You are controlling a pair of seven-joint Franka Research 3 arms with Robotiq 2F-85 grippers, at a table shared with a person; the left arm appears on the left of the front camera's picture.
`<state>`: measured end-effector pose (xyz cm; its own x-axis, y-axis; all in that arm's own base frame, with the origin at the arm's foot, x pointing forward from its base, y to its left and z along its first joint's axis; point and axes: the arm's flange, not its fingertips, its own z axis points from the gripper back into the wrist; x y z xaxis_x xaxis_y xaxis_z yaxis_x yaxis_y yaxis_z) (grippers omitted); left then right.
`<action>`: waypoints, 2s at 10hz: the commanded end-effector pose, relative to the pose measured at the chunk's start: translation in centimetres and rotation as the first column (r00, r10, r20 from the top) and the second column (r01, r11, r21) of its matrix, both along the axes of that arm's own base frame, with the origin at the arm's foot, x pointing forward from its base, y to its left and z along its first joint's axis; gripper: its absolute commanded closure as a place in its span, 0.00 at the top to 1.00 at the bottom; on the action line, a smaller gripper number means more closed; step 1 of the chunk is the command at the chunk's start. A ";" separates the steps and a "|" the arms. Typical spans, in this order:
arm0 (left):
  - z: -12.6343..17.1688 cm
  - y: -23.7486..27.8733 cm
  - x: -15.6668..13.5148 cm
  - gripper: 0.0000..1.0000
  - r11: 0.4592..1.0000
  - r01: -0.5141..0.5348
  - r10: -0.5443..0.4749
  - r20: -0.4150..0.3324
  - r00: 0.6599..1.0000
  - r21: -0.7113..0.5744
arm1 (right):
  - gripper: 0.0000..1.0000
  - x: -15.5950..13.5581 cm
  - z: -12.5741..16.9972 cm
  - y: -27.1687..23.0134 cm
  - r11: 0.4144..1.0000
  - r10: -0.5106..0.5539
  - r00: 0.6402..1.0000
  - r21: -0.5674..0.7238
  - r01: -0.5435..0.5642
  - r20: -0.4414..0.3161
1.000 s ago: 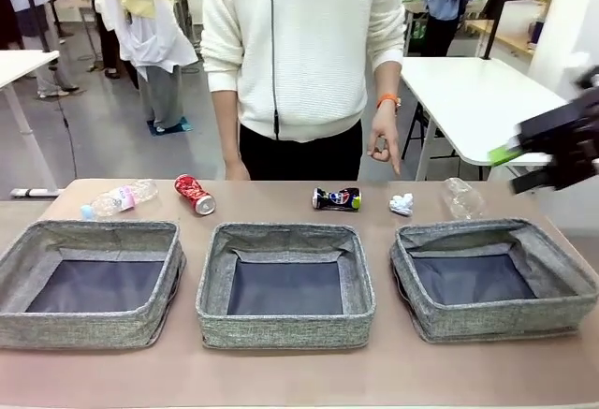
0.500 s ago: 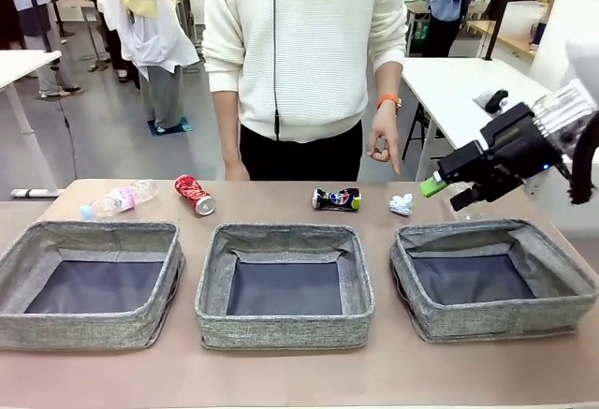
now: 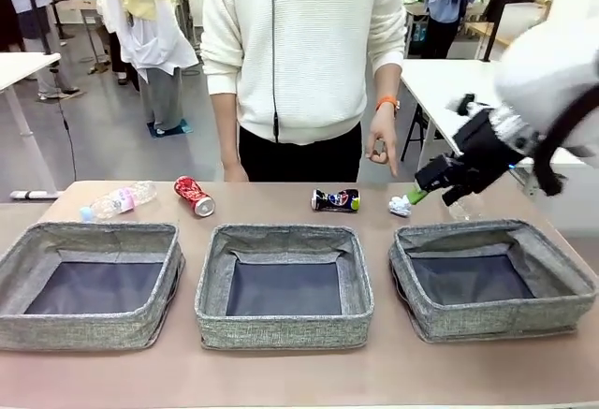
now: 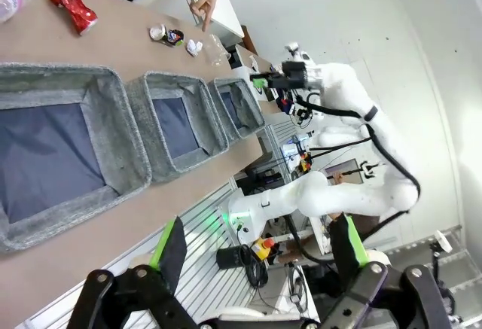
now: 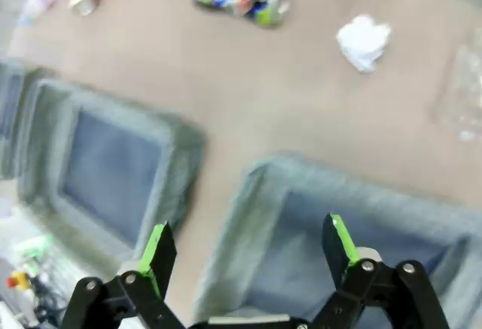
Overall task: Sort the waste into the appropriate baskets.
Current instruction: Pick up the waste item pointed out by the person.
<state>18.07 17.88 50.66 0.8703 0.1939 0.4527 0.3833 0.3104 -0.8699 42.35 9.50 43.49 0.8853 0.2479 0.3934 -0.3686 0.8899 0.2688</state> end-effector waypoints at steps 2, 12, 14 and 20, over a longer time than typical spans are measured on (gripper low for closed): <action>0.3 0.0 0.0 1.00 1.000 0.004 -0.004 0.025 1.000 -0.010 | 1.00 8.6 -3.9 -1.2 0.986 -0.001 0.997 -0.168 0.014 0.075; 0.3 0.0 0.0 1.00 1.000 0.004 -0.004 0.025 1.000 -0.010 | 1.00 15.8 -14.9 -1.3 0.994 -0.102 0.984 -0.013 0.105 0.148; 0.3 0.0 0.0 1.00 1.000 0.004 -0.004 0.025 1.000 -0.010 | 1.00 15.6 -14.8 -1.1 0.994 -0.104 0.984 -0.016 0.107 0.142; 0.3 0.0 0.0 1.00 1.000 0.004 -0.004 0.025 1.000 -0.010 | 0.00 15.2 -13.8 -0.8 0.997 -0.073 0.993 0.015 0.072 0.090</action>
<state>18.02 17.89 50.67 0.8695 0.1938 0.4544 0.3850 0.3103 -0.8692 58.02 9.27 29.42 0.8719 0.1739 0.4578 -0.3025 0.9264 0.2242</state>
